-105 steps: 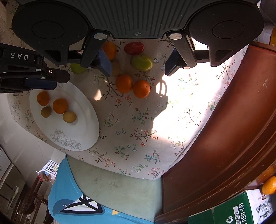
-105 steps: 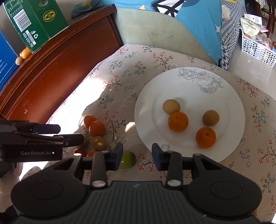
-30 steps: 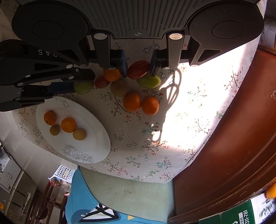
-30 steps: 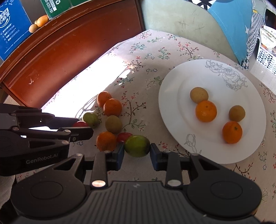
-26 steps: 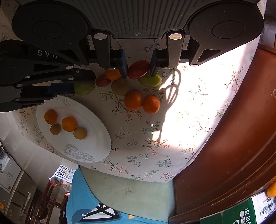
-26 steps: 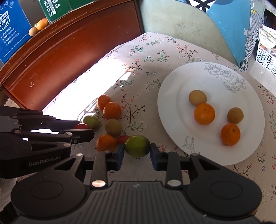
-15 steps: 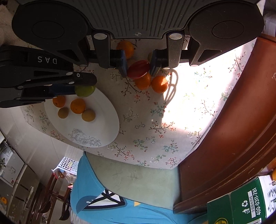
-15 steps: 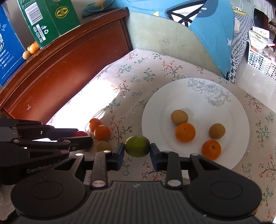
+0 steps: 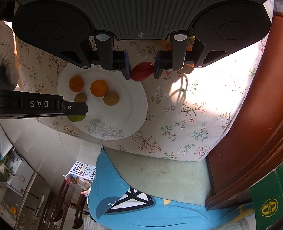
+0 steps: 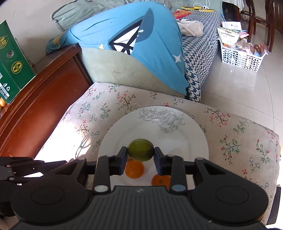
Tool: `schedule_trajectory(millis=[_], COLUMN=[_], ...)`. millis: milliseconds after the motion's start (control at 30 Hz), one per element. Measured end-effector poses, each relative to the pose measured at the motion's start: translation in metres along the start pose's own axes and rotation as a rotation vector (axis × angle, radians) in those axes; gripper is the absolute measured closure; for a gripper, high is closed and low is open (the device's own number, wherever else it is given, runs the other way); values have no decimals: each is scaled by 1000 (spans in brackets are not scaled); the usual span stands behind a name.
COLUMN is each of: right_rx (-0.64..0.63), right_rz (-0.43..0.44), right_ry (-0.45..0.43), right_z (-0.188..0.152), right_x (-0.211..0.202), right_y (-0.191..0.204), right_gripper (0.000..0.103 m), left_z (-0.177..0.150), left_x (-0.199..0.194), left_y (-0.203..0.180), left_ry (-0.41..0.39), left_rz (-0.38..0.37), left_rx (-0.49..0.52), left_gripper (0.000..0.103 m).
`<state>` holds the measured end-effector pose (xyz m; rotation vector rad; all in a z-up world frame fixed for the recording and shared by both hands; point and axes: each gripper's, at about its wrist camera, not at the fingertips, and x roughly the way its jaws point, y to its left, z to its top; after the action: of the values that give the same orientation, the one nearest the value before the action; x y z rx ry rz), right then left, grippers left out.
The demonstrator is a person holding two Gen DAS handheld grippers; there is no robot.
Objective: Organize fruits
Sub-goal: 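Carry the lime and tomato onto the white plate and open both grippers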
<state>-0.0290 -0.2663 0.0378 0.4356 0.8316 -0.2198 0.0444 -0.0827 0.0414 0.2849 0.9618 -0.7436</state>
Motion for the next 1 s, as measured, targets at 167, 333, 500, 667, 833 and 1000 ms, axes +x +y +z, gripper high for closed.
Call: schedule_trajectory(millis=[167, 333, 500, 667, 833, 1000], right_rx=[19, 47, 99, 114, 117, 107], right_rz=[-14, -23, -14, -36, -37, -42], right_ry=[16, 31, 51, 42, 24, 17], right_z=[0, 1, 2, 4, 6, 6], right_x=[9, 19, 29, 31, 26, 24], right_y=[-7, -13, -21, -23, -23, -20], right_gripper=[70, 70, 70, 68, 68, 67], left_z=[8, 11, 15, 19, 24, 27], left_x=[12, 27, 42, 49, 45, 36], left_y=[-7, -11, -13, -14, -17, -18], left_ry=[12, 38, 71, 77, 64, 36], left_rz=[-8, -21, -45, -48, -48, -11], left_rx=[14, 23, 6, -12, -33, -12], left_gripper=[78, 78, 78, 76, 57, 45])
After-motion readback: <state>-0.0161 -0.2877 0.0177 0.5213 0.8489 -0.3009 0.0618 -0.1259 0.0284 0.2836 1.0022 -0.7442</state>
